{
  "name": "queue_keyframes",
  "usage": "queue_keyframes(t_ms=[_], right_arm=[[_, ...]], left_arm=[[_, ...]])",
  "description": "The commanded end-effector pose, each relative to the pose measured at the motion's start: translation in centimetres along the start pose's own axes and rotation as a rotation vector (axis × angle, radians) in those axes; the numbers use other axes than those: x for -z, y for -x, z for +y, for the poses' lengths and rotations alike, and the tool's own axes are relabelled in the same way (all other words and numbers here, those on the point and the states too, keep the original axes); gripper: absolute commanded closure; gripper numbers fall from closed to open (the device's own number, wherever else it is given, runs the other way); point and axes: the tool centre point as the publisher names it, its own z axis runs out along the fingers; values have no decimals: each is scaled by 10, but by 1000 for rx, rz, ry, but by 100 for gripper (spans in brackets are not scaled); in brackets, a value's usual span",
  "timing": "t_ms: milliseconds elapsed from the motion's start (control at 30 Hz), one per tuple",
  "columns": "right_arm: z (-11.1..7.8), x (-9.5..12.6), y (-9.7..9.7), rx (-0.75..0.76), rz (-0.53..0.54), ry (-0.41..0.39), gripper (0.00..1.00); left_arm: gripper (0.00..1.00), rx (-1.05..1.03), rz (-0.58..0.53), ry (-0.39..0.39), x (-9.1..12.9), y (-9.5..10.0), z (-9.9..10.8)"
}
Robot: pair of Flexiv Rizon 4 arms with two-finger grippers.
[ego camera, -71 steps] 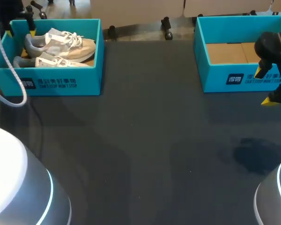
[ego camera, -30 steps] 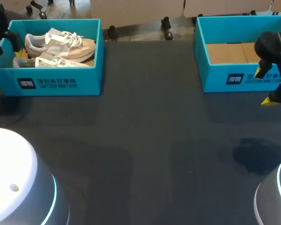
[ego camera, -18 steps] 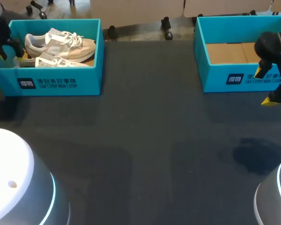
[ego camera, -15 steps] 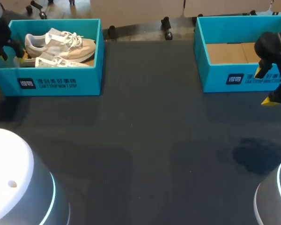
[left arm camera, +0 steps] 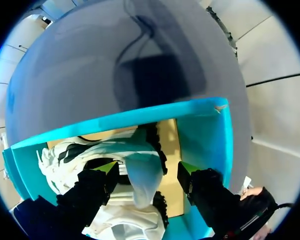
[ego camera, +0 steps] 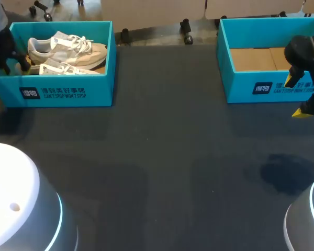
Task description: Take the shoe out of the shoebox, open the shoe tongue, remove and reinsert the insole, then place the shoe into the shoebox
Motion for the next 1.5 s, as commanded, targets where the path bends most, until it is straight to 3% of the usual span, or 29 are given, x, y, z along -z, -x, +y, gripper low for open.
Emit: queue_keyframes(t_ms=[33, 633, 700, 800, 1067, 1200, 1300, 1500], right_arm=[[1, 0, 1, -1, 3, -2, 0], [1, 0, 1, -1, 3, -2, 0], [1, 0, 1, -1, 3, -2, 0], [1, 0, 1, -1, 3, -2, 0], [1, 0, 1, -1, 3, -2, 0], [1, 0, 1, -1, 3, -2, 0], [1, 0, 1, -1, 3, -2, 0], [1, 0, 1, -1, 3, -2, 0]], left_arm=[[21, 0, -3, -17, -8, 0, 9], [25, 0, 42, -30, -26, -2, 11], [32, -3, 45, -35, -28, -1, 11], [52, -3, 47, -39, -29, -1, 11], [69, -11, 53, -55, -28, -2, 10], [90, -25, 60, -52, -24, -3, 9], [100, -42, 64, -46, -17, -4, 9], [100, -61, 49, -27, 4, -8, 12]])
